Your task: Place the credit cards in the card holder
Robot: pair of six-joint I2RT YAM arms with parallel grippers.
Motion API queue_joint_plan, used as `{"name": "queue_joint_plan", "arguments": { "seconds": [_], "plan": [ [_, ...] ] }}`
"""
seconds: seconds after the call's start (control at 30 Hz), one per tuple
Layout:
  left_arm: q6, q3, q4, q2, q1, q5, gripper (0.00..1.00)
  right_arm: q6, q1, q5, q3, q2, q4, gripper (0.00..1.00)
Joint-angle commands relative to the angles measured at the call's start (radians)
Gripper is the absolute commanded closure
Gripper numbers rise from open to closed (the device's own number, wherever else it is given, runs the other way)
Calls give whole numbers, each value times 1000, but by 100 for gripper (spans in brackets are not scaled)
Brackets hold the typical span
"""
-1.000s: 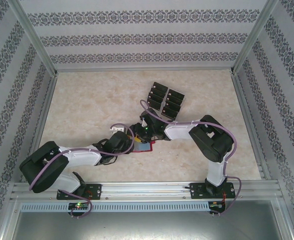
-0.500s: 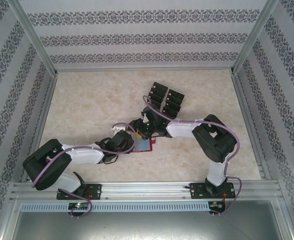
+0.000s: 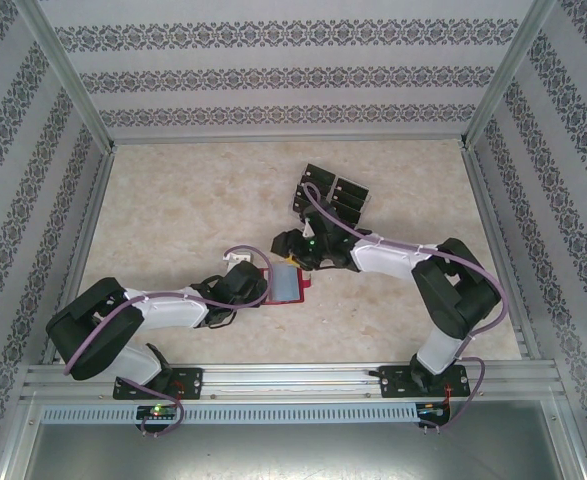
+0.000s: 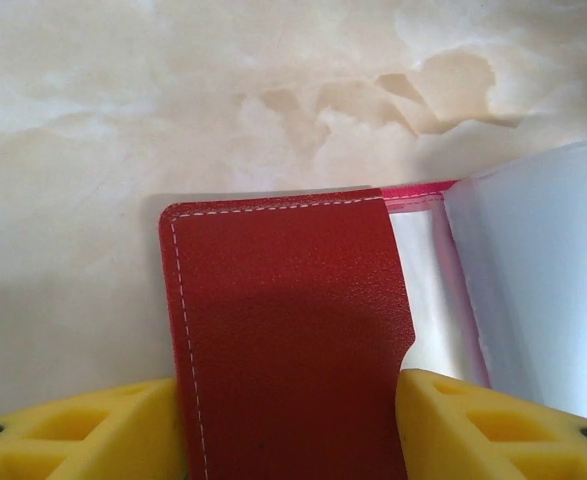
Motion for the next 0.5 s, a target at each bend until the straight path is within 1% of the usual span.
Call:
{"name": "queue_joint_plan", "arguments": {
  "seconds": [0.0,0.47],
  "plan": [
    [-19,-35,135,183,-4,277,42,-74,15,56,-30,-23,-87,44],
    [-17,-35,144,192,-4,284,42,-74,53,45,-13,55,-63,44]
  ]
}}
